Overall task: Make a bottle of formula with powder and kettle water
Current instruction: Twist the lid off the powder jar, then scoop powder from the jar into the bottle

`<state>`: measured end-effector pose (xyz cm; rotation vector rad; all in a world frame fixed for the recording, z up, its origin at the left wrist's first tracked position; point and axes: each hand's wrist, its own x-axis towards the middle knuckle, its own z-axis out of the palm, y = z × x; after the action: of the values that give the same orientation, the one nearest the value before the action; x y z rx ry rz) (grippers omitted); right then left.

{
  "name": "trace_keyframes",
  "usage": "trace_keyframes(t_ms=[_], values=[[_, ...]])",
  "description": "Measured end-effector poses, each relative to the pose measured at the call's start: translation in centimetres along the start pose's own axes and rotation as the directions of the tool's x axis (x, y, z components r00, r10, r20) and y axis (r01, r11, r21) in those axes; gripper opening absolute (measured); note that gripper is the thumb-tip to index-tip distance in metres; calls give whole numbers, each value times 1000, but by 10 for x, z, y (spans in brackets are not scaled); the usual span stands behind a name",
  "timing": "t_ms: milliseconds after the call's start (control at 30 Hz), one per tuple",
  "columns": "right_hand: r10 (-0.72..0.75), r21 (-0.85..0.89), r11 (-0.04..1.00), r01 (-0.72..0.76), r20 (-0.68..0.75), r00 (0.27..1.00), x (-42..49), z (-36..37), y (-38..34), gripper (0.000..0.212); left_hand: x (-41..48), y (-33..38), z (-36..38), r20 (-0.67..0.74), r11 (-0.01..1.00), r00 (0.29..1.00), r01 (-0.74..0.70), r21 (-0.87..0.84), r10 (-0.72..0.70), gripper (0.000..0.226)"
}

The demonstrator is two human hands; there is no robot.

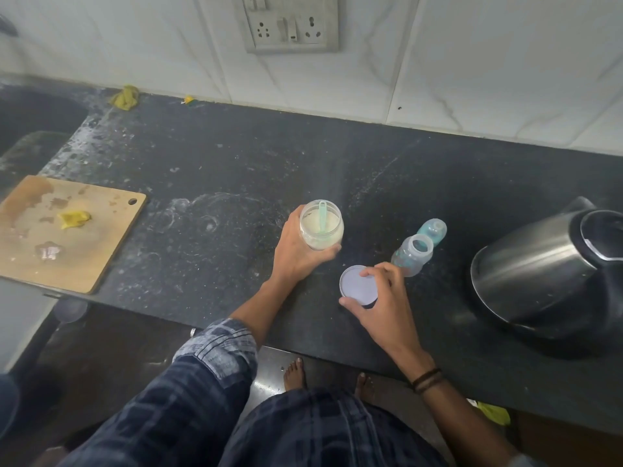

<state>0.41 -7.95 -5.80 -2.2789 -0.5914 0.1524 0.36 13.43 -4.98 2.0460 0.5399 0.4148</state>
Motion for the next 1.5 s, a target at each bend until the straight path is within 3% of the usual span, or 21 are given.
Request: trace_keyframes(t_ms=[233,300,467,600,833,1200,1500], values=[[-198,60,977,203,-72,978,69,-37,-65,8,0,0,-1,9,999,1000,-20,-37,20,82],[-238,-34,971,237,-7,971,98,-44,-83,12,0,3,-3,3,998,999,-32,-45,32,82],[-213,-303,898,318,333,918,145,-42,-109,27,-2,7,-8,13,999,999,-30,-37,30,88],[-186,-430,815,389,442,878,150,-32,-118,38,-1,5,-7,25,999,999,-24,-44,25,82],[-208,-497,756,427,436,876,150,-34,-120,34,0,-1,-5,37,1000,999,-18,-24,19,87],[-274,-450,802,392,306,912,142,-40,-112,19,0,0,-6,26,998,997,-66,-1,66,82],[-302,-438,804,402,282,911,139,-42,-109,23,0,-3,-4,3,989,991,-133,58,133,80]])
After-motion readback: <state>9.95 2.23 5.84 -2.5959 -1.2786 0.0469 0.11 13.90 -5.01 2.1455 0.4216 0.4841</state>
